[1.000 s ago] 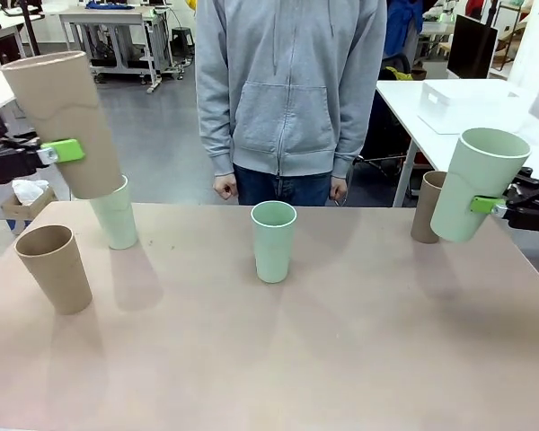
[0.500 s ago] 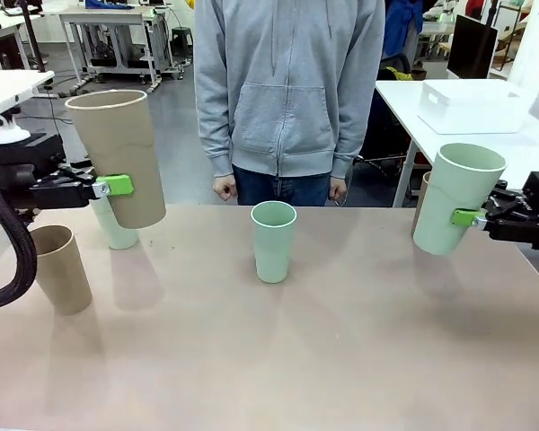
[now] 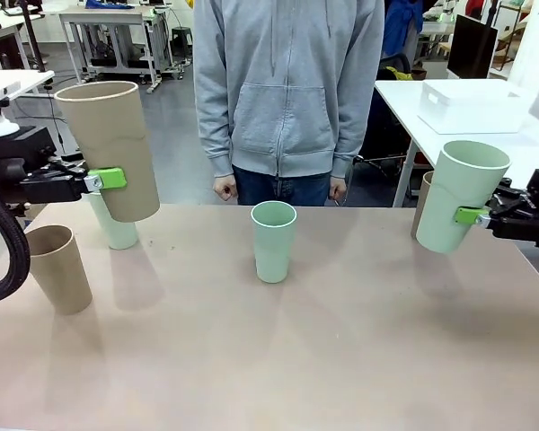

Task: Stack the cups and store them in the basket.
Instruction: Pick up two Reusable plastic cups , one in each hand.

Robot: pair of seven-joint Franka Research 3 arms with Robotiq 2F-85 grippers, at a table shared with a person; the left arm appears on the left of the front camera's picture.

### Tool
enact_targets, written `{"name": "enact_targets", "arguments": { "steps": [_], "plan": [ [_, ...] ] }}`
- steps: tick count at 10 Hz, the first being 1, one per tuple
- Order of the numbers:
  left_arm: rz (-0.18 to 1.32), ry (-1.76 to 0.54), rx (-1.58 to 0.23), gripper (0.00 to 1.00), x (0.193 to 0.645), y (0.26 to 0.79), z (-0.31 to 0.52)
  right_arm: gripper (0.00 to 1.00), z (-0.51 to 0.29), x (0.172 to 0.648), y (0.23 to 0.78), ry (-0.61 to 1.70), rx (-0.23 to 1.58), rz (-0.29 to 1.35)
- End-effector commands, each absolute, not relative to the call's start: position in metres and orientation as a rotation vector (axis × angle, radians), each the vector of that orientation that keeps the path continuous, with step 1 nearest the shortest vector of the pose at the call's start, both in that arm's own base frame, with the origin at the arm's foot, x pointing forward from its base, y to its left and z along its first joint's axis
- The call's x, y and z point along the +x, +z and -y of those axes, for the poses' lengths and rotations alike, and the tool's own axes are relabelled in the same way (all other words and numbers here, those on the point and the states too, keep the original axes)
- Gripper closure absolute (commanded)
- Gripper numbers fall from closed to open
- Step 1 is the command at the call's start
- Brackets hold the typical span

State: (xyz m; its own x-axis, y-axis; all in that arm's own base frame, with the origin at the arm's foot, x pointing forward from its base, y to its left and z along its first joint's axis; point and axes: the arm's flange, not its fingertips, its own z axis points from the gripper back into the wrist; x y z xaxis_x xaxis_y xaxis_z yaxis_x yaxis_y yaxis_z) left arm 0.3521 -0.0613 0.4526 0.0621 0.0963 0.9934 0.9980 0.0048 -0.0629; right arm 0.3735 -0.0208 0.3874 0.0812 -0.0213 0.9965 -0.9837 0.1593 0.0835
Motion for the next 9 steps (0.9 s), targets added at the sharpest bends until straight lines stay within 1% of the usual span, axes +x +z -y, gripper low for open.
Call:
{"name": "enact_targets", "arguments": {
  "steps": [1,2,3,5,6,9],
  "plan": [
    [1.216,-1.141,-1.296,0.15,0.351,0.431,0.07,0.14,0.01,0.366,0.378,1.035,1.122,1.212],
    [1.204,-1.158,-1.311,0.15,0.347,0.409,0.076,0.14,0.0,0.359,0.364,1.02,1.127,1.201],
    [1.193,-1.178,-1.334,0.15,0.341,0.4,0.083,0.14,-0.006,0.351,0.356,1.008,1.123,1.18],
    [1.163,-1.254,-1.305,0.15,0.329,0.393,0.096,0.14,-0.013,0.338,0.352,1.01,1.068,1.184],
    [1.175,-1.268,-1.291,0.15,0.323,0.39,0.098,0.14,-0.015,0.333,0.352,1.008,1.056,1.189],
    [1.199,-1.237,-1.255,0.15,0.314,0.38,0.092,0.14,-0.032,0.321,0.352,0.972,1.032,1.21]
  ]
}}
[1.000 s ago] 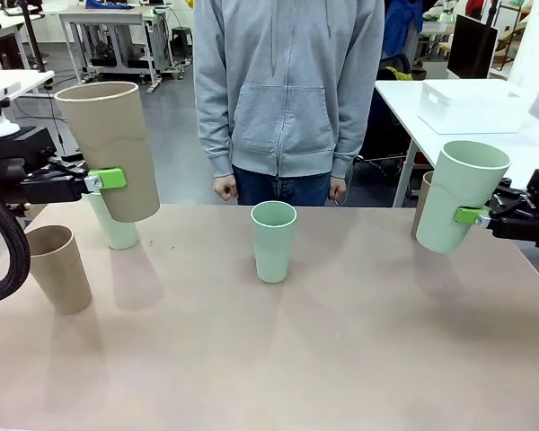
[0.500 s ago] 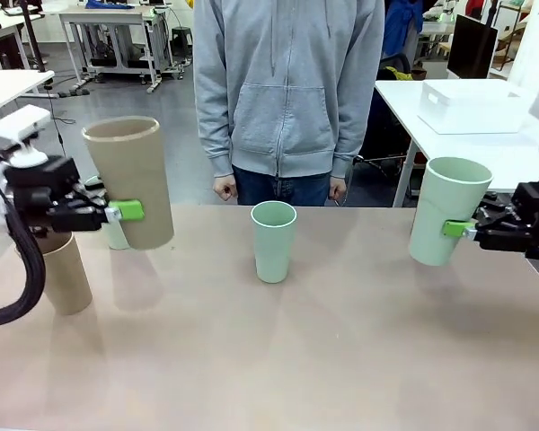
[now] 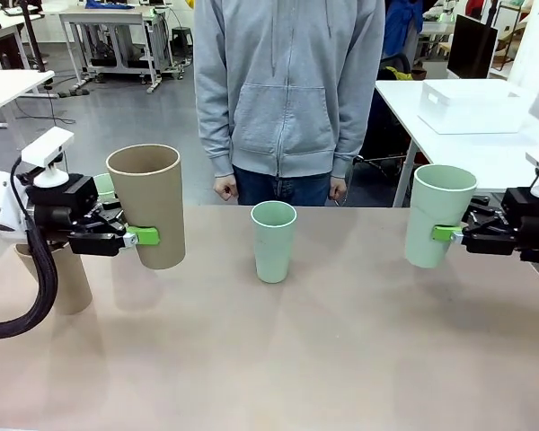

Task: Stack the cups and store them in the basket.
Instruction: Pick up two Reusable plastic cups , one in each hand.

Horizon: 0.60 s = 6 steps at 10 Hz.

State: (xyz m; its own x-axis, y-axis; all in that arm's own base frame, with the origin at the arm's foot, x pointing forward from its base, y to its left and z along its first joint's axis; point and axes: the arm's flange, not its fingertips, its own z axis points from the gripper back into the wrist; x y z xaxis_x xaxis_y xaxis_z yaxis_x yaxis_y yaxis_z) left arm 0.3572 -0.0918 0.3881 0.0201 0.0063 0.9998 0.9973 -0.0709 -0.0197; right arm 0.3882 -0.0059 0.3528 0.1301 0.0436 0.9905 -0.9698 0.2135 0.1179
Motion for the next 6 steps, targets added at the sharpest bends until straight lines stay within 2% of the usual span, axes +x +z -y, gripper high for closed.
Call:
{"name": "enact_targets", "arguments": {
  "steps": [1,3,6],
  "plan": [
    [1.209,-1.233,-1.244,0.15,0.313,0.381,0.088,0.14,-0.037,0.316,0.357,0.957,1.043,1.22],
    [1.21,-1.226,-1.237,0.15,0.313,0.376,0.079,0.14,-0.044,0.305,0.364,0.959,1.125,1.218],
    [1.202,-1.213,-1.255,0.15,0.31,0.367,0.069,0.14,-0.042,0.287,0.367,0.982,1.142,1.244]
  ]
}}
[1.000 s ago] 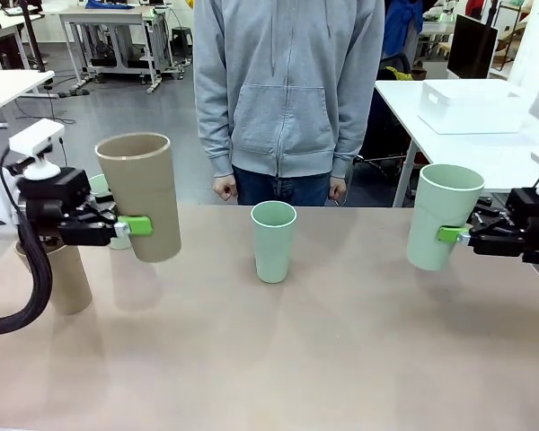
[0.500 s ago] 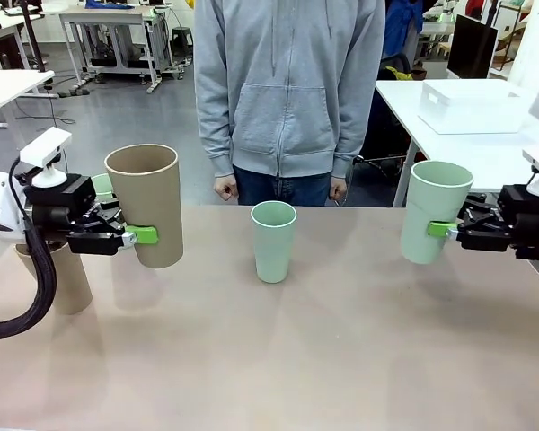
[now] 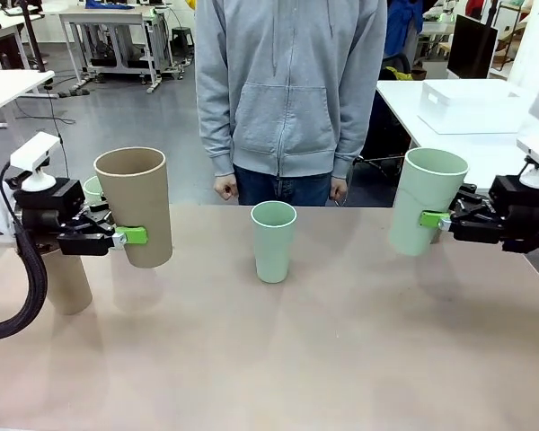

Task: Stack the cups and store them in the basket.
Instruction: Pick up two Reusable plastic cups , one in each hand, then place the stack of Reusable plastic cups into the Pantry Basket.

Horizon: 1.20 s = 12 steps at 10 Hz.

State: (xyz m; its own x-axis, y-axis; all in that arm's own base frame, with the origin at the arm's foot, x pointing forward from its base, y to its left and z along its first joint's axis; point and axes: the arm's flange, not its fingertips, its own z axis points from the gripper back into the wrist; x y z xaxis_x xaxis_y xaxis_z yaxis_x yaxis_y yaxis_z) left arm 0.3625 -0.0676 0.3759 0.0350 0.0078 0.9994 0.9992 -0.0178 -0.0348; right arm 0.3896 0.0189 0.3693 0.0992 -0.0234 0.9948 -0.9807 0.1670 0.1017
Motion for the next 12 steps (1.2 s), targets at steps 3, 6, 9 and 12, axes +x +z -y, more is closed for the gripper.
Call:
{"name": "enact_targets", "arguments": {
  "steps": [3,6,9,12],
  "plan": [
    [1.185,-1.235,-1.261,0.15,0.308,0.359,0.069,0.14,-0.036,0.279,0.363,0.992,1.135,1.235],
    [1.162,-1.218,-1.256,0.15,0.36,0.363,0.066,0.14,-0.011,0.388,0.37,0.999,1.135,1.226],
    [1.162,-1.218,-1.256,0.15,0.36,0.363,0.066,0.14,-0.011,0.388,0.37,0.999,1.135,1.226],
    [1.162,-1.218,-1.256,0.15,0.36,0.363,0.066,0.14,-0.011,0.388,0.37,0.999,1.135,1.226]
  ]
}}
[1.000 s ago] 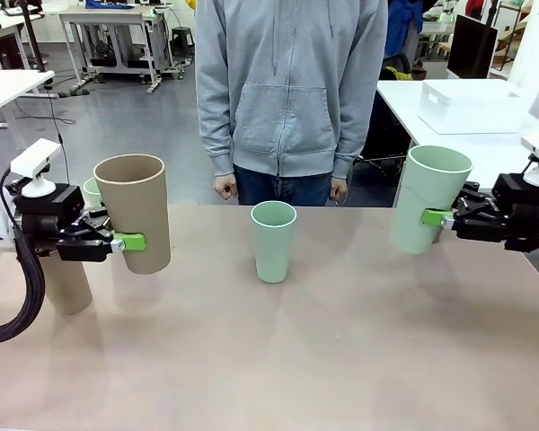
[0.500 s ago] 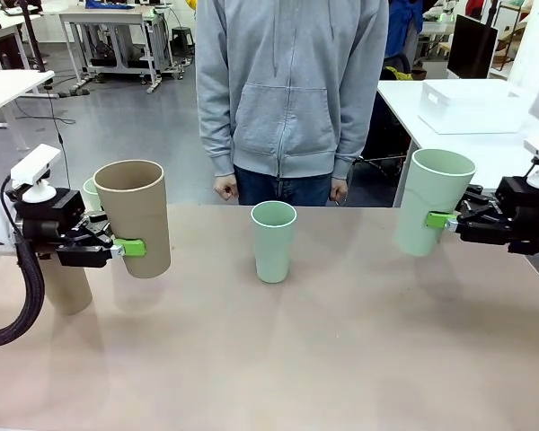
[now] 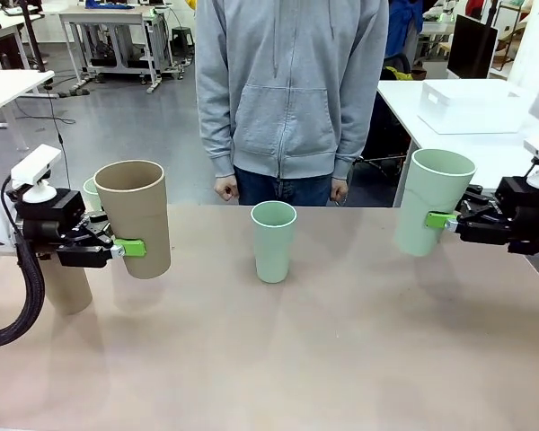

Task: Stack the cups and store them in the basket.
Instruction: Place the stack of Reusable plastic cups into the Pantry Basket.

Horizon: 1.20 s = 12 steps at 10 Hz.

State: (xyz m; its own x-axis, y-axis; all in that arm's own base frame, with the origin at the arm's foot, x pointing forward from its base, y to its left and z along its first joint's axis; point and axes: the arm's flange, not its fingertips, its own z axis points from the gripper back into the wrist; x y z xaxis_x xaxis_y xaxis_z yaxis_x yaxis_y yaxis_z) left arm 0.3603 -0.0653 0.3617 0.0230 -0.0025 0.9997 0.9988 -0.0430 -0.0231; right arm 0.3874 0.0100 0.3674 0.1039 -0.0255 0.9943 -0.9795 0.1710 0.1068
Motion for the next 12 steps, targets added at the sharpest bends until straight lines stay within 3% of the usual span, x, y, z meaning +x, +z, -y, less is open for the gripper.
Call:
{"name": "enact_targets", "arguments": {
  "steps": [1,12],
  "plan": [
    [1.162,-1.218,-1.256,0.15,0.3601,0.3627,0.0655,0.14,-0.0108,0.3881,0.3698,0.999,1.135,1.226],
    [1.162,-1.218,-1.256,0.15,0.3601,0.3627,0.0655,0.14,-0.0108,0.3881,0.3698,0.999,1.135,1.226]
  ]
}}
